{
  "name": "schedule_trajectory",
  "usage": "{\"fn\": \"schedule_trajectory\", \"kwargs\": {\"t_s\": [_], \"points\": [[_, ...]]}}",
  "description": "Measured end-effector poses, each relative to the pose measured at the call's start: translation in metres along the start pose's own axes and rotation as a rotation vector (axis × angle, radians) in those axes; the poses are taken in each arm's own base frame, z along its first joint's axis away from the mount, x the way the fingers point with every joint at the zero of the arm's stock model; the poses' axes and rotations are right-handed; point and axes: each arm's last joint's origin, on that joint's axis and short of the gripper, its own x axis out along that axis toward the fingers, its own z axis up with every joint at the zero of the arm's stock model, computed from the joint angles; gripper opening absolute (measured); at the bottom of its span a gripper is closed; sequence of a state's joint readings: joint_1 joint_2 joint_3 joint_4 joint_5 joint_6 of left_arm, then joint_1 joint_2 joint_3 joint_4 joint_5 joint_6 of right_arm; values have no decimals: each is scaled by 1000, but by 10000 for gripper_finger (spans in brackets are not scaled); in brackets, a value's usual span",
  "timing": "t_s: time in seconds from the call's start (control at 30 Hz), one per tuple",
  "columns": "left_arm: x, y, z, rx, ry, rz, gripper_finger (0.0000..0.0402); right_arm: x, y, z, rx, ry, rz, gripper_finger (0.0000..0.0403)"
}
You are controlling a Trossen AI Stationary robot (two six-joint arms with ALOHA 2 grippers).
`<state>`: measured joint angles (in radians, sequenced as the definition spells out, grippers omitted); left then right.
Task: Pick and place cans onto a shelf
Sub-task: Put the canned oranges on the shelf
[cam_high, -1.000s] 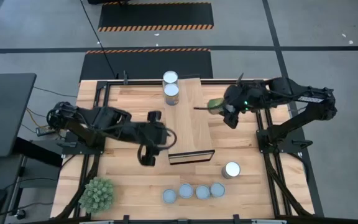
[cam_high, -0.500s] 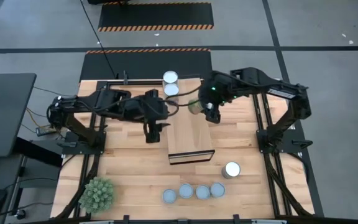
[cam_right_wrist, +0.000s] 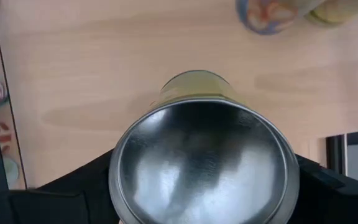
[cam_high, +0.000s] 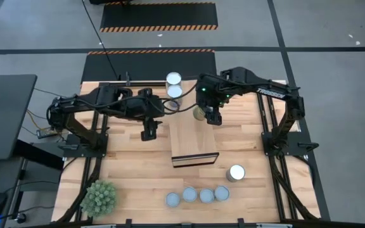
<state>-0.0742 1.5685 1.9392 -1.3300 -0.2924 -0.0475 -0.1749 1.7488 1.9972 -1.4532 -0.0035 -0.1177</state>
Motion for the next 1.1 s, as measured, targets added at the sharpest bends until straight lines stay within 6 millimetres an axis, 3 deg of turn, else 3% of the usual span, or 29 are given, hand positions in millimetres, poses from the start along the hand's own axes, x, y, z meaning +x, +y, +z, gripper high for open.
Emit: {"fn": "schedule_trajectory", "kwargs": {"t_s": [0.33,0.8,1.1], "points": [[-10,3,-4,-27,-19,2,203,21,-4,6,-33,69,43,324],[-44,15,-16,-107,-110,40,203,43,-4,17,-152,78,56,361],[-52,18,-20,-121,-132,40,203,47,1,21,-260,75,-40,365]]}}
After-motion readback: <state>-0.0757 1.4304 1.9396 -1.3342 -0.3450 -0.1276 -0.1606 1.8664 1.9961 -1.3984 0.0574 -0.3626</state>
